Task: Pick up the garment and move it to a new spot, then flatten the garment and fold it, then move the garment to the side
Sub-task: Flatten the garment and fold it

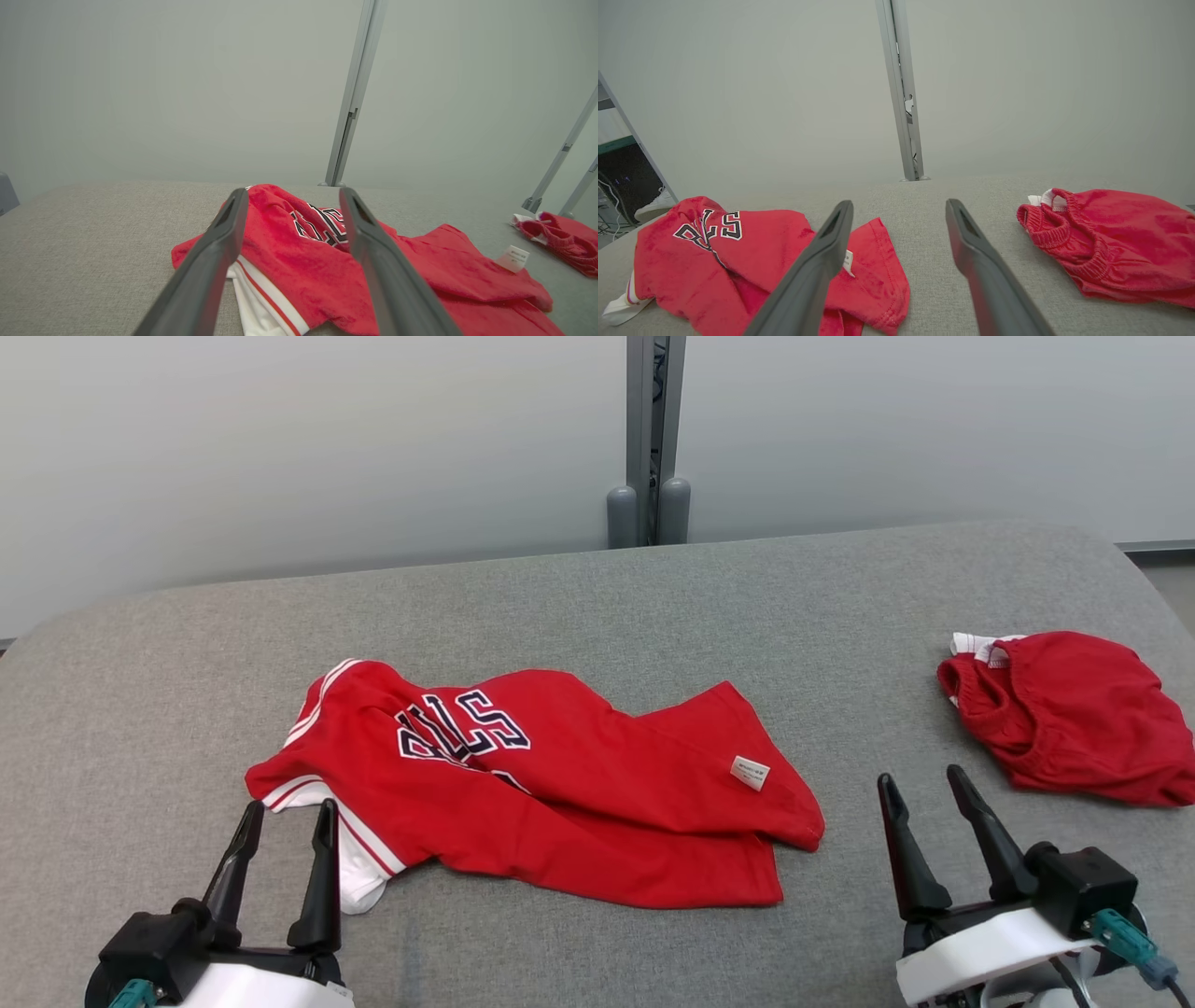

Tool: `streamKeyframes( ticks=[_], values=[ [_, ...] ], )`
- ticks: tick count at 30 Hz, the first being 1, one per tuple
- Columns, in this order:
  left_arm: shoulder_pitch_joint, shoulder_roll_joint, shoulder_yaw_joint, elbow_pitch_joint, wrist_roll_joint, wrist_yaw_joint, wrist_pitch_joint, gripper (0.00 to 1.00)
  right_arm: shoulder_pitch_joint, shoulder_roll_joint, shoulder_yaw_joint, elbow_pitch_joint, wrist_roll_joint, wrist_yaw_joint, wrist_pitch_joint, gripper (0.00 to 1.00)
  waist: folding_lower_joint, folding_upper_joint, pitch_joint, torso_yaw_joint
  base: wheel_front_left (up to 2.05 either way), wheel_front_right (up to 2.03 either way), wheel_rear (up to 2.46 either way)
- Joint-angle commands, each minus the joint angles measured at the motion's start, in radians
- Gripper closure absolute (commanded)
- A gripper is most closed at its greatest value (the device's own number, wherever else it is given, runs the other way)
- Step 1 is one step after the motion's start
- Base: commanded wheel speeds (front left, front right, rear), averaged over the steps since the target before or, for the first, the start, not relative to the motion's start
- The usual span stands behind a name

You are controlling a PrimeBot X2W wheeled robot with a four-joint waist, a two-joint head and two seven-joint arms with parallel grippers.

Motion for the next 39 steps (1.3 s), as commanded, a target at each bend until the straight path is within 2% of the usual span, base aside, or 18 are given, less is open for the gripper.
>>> streamKeyframes(
  ticks=[1,9,17,25,27,28,29,39],
  values=[
    [-0.014,0.006,0.000,0.001,-0.003,-0.001,-0.004,0.00,-0.007,-0.012,0.009,0.010,-0.004,0.000,-0.005,0.00,0.0000,0.0000,0.001,0.000,0.00,0.00,0.00],
    [-0.032,0.017,-0.015,0.000,-0.013,-0.001,-0.004,0.00,-0.094,-0.053,0.099,0.139,0.028,0.000,0.020,0.00,0.0000,0.0000,0.025,0.022,0.00,0.00,0.00],
    [-0.060,0.027,-0.031,0.004,-0.029,-0.001,-0.004,0.00,-0.243,-0.070,0.180,0.337,0.077,0.000,0.247,0.00,0.0000,0.0000,0.070,0.081,0.00,0.00,0.00],
    [-0.067,0.028,-0.031,0.011,-0.034,-0.001,-0.004,0.00,-0.276,-0.063,0.128,0.441,0.066,0.000,0.375,0.00,0.0000,0.0000,0.070,0.123,0.00,0.00,0.00],
    [-0.068,0.027,-0.032,0.011,-0.034,-0.001,-0.004,0.00,-0.276,-0.059,0.118,0.449,0.059,0.000,0.380,0.55,0.0000,0.0000,0.071,0.128,0.00,0.00,0.00],
    [-0.069,0.027,-0.034,0.010,-0.034,-0.001,-0.004,0.00,-0.275,-0.056,0.115,0.450,0.058,0.000,0.381,0.66,0.0000,0.0000,0.072,0.131,0.00,0.00,0.00],
    [-0.069,0.027,-0.035,0.010,-0.034,-0.001,-0.004,0.00,-0.276,-0.054,0.111,0.448,0.054,0.000,0.378,1.00,0.0000,0.0000,0.073,0.133,0.00,0.00,0.00],
    [-0.066,0.034,-0.037,0.007,-0.042,-0.001,-0.004,0.00,-0.294,-0.057,0.065,0.371,0.021,0.000,0.337,1.00,0.0000,0.0000,0.079,0.143,0.00,0.00,0.00]
  ],
)
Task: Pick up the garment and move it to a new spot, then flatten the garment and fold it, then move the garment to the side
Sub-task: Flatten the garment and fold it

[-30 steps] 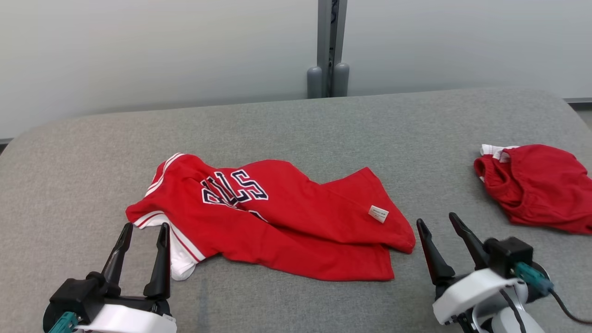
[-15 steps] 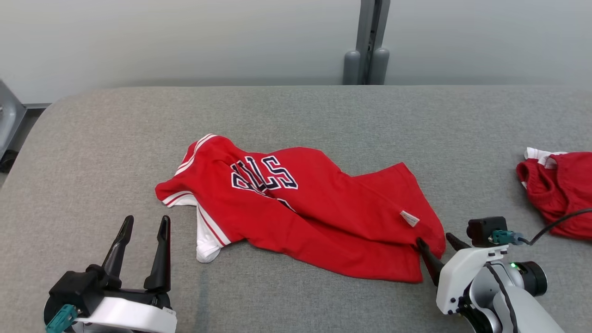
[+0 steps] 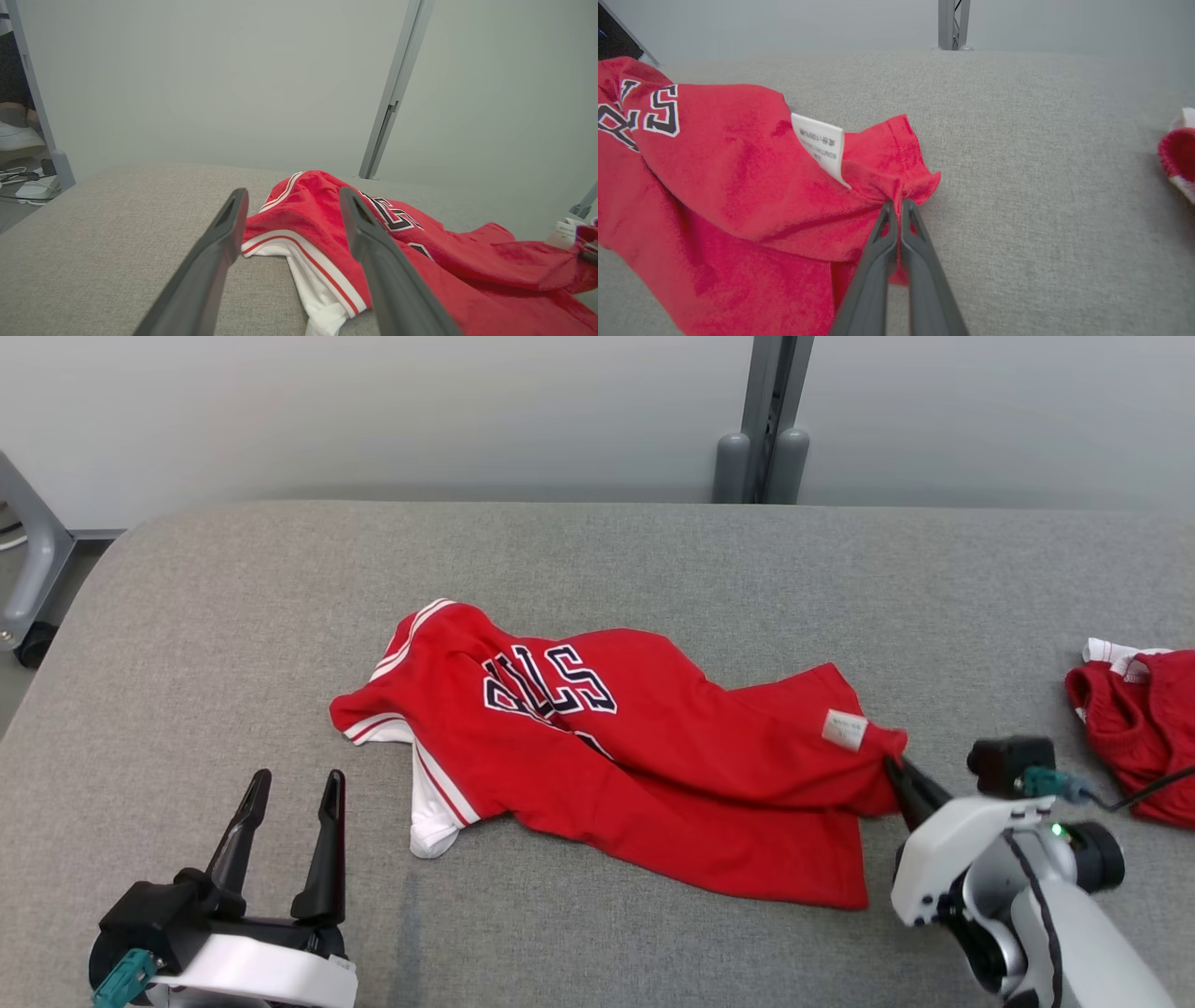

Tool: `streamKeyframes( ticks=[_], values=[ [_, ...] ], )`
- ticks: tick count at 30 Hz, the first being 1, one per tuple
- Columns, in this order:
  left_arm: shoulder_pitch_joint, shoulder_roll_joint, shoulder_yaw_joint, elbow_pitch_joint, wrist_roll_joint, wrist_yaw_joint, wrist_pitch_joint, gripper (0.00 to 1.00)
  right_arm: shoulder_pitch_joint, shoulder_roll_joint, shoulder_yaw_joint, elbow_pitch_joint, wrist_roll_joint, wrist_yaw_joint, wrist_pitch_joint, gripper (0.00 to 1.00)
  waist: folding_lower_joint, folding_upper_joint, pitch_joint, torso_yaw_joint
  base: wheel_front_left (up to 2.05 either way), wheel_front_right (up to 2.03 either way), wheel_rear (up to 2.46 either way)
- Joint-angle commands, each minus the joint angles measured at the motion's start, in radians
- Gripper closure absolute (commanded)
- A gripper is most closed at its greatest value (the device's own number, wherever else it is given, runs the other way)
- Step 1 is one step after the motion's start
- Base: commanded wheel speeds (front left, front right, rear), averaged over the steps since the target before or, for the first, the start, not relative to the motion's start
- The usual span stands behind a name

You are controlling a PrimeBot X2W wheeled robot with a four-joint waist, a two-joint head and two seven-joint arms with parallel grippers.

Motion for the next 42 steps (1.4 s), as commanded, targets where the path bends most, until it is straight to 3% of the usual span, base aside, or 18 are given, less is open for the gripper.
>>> streamKeyframes(
  ticks=[1,6,11,19,28,29,31,37,42],
  values=[
    [-0.016,0.007,0.001,-0.005,-0.007,-0.001,-0.004,0.00,-0.019,-0.006,-0.006,-0.018,-0.010,0.000,-0.009,1.00,0.0000,0.0000,0.004,0.002,0.00,0.00,0.00],
    [-0.038,0.015,-0.015,-0.012,-0.017,-0.001,-0.004,0.00,-0.106,-0.018,-0.027,-0.087,-0.027,0.000,0.024,1.00,0.0000,0.0000,0.053,0.024,0.00,0.00,0.00],
    [-0.082,0.023,-0.025,-0.020,-0.037,-0.001,-0.004,0.00,-0.260,-0.035,-0.067,-0.074,-0.023,0.000,0.093,1.00,0.0000,0.0000,0.141,0.080,0.00,0.00,0.00],
    [-0.150,0.020,-0.051,-0.030,-0.073,-0.001,-0.004,0.00,-0.514,-0.078,-0.135,0.098,-0.016,0.000,0.126,1.00,0.0000,0.0000,0.254,0.182,0.00,0.00,0.00],
    [-0.205,0.023,-0.069,-0.036,-0.093,-0.001,-0.004,0.00,-0.752,-0.099,-0.172,0.329,-0.071,0.000,-0.009,1.00,0.0000,0.0000,0.335,0.225,0.00,0.00,0.00],
    [-0.208,0.024,-0.070,-0.035,-0.094,-0.001,-0.004,0.00,-0.769,-0.096,-0.178,0.354,-0.081,0.000,-0.025,0.78,0.0000,0.0000,0.340,0.226,0.00,0.00,0.00],
    [-0.209,0.025,-0.071,-0.031,-0.095,-0.001,-0.004,0.00,-0.796,-0.088,-0.189,0.403,-0.097,0.000,-0.056,0.00,0.0000,0.0000,0.343,0.225,0.00,0.00,0.00],
    [-0.195,0.033,-0.066,-0.024,-0.082,-0.001,-0.004,0.00,-0.788,-0.048,-0.180,0.504,-0.138,0.000,-0.164,0.00,0.0000,0.0000,0.290,0.185,0.00,0.00,0.00],
    [-0.165,0.042,-0.055,-0.017,-0.071,-0.001,-0.004,0.00,-0.731,-0.016,-0.122,0.510,-0.130,0.000,-0.252,0.00,0.0000,0.0000,0.219,0.134,0.00,0.00,0.00]
  ],
)
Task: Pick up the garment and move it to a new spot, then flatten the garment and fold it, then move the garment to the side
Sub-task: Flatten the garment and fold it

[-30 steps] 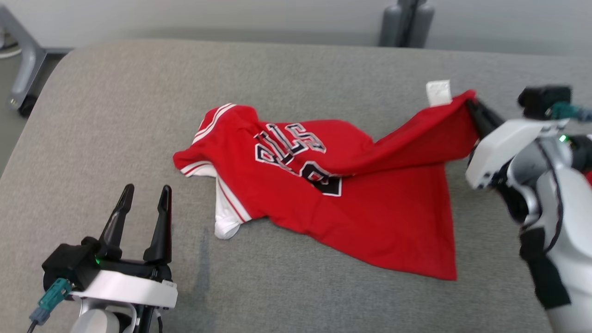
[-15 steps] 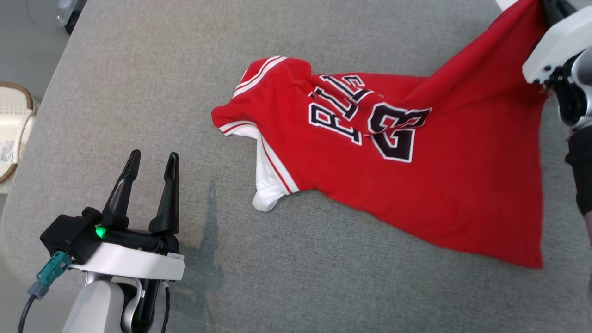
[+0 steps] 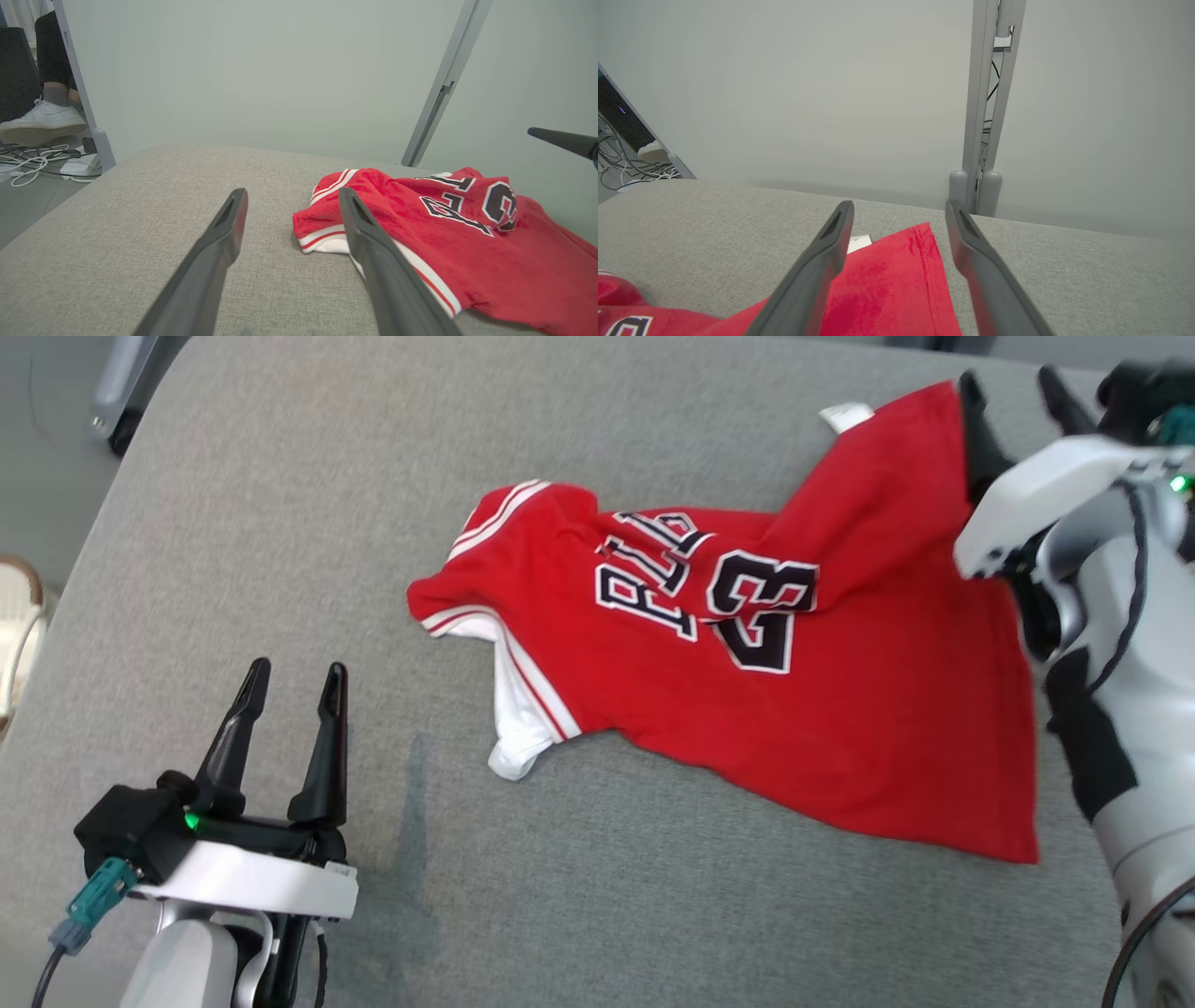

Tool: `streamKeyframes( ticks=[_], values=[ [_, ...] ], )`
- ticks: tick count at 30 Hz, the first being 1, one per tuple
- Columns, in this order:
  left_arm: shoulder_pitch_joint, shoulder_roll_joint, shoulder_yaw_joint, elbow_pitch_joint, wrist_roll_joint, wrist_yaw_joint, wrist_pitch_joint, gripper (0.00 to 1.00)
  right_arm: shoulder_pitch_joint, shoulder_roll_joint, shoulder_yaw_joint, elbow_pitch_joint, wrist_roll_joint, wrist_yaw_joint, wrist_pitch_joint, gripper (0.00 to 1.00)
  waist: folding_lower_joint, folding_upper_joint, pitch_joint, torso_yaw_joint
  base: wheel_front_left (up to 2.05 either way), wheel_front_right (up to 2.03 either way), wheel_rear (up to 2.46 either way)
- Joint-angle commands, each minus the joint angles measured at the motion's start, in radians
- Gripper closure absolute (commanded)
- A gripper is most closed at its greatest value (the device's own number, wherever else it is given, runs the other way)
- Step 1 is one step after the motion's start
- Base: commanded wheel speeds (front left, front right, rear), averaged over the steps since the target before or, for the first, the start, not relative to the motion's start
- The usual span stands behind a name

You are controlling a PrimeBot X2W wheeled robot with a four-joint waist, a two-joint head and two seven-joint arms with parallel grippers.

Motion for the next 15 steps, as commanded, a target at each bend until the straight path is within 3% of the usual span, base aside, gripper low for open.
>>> streamKeyframes(
  ticks=[1,9,15],
  values=[
    [0.014,0.010,0.008,0.004,0.010,-0.001,-0.004,0.00,0.034,0.000,0.019,-0.007,0.010,0.000,-0.030,0.00,0.0000,0.0000,-0.064,-0.054,0.00,0.00,0.00],
    [0.084,0.007,0.040,0.015,0.039,-0.001,-0.004,0.00,0.280,0.018,0.185,-0.137,0.145,0.000,-0.086,0.00,0.0000,0.0000,-0.200,-0.135,0.00,0.00,0.00],
    [0.118,-0.003,0.044,0.021,0.053,-0.001,-0.004,0.00,0.472,-0.032,0.272,-0.267,0.295,0.000,0.033,0.00,0.0000,0.0000,-0.246,-0.150,0.00,0.00,0.00]
  ],
)
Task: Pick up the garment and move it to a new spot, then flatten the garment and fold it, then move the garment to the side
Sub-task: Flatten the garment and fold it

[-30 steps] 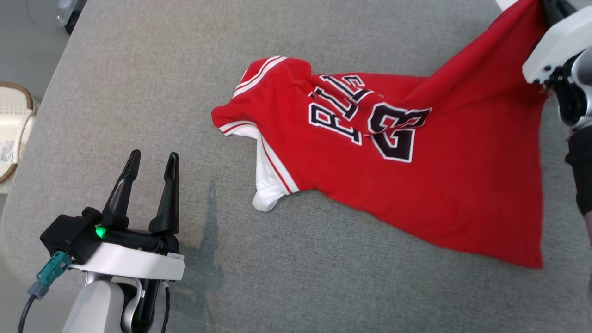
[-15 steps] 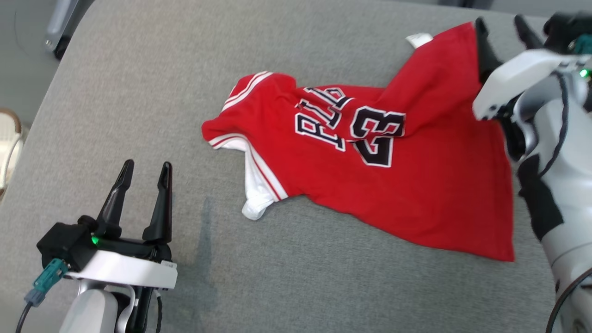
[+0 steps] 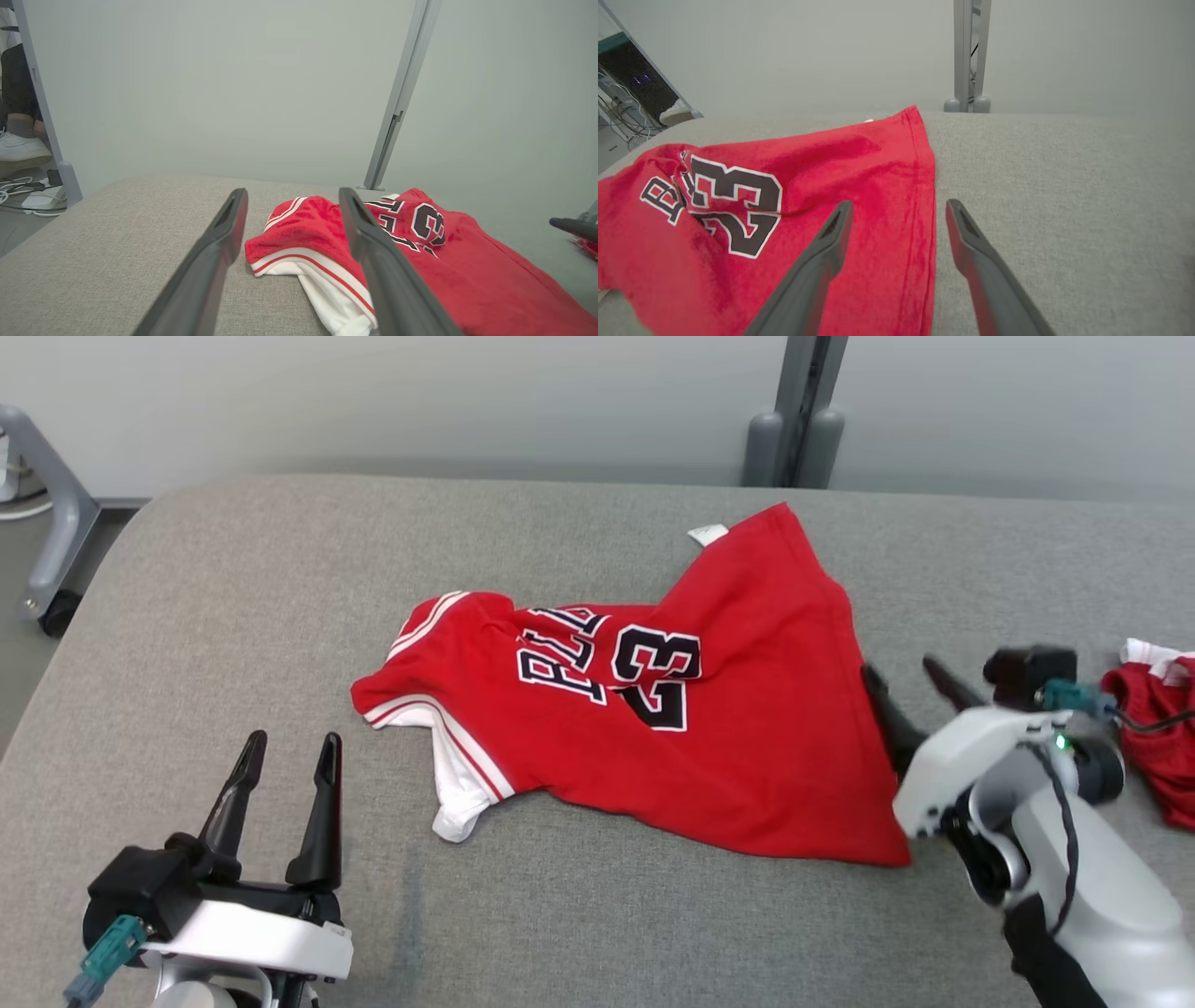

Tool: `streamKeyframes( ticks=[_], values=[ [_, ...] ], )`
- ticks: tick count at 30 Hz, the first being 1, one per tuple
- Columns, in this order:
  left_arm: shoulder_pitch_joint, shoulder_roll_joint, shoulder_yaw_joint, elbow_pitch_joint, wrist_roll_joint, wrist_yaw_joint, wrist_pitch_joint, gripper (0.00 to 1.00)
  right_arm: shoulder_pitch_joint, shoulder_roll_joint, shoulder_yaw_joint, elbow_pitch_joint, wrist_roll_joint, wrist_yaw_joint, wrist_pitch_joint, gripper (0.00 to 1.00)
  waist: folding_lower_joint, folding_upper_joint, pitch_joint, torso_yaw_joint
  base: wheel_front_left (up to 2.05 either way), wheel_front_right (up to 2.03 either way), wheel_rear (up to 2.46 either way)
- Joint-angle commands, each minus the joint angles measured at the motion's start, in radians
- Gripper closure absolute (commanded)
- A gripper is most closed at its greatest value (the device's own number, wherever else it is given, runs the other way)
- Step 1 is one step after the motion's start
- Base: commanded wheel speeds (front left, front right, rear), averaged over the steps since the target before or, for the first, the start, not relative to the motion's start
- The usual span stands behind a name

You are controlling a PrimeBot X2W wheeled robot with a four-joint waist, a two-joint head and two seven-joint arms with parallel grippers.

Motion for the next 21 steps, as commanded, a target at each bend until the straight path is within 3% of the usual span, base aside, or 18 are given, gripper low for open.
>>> streamKeyframes(
  ticks=[1,8,17,18,20,21],
  values=[
    [0.012,0.000,0.004,0.002,0.009,-0.001,-0.004,0.00,0.047,-0.020,0.010,-0.026,0.032,0.000,0.051,0.00,0.0000,0.0000,-0.025,-0.014,0.00,0.00,0.00],
    [0.020,-0.010,-0.003,0.005,0.009,-0.001,-0.004,0.00,0.216,-0.063,0.009,-0.142,0.131,0.000,0.322,0.00,0.0000,0.0000,-0.041,-0.003,0.00,0.00,0.00],
    [0.015,-0.020,-0.010,0.008,0.009,-0.001,-0.004,0.00,0.319,-0.005,-0.052,-0.195,0.123,0.000,0.539,0.00,0.0000,0.0000,-0.040,0.019,0.00,0.00,0.00],
    [0.015,-0.021,-0.010,0.009,0.009,-0.001,-0.004,0.00,0.324,-0.003,-0.059,-0.208,0.118,0.000,0.546,0.27,0.0000,0.0000,-0.041,0.020,0.00,0.00,0.00],
    [0.014,-0.024,-0.009,0.012,0.009,-0.001,-0.004,0.00,0.335,0.002,-0.070,-0.240,0.106,0.000,0.554,1.00,0.0000,0.0000,-0.043,0.021,0.00,0.00,0.00],
    [0.014,-0.025,-0.009,0.013,0.010,-0.001,-0.004,0.00,0.340,0.005,-0.074,-0.256,0.101,0.000,0.558,1.00,0.0000,0.0000,-0.045,0.020,0.00,0.00,0.00]
  ],
)
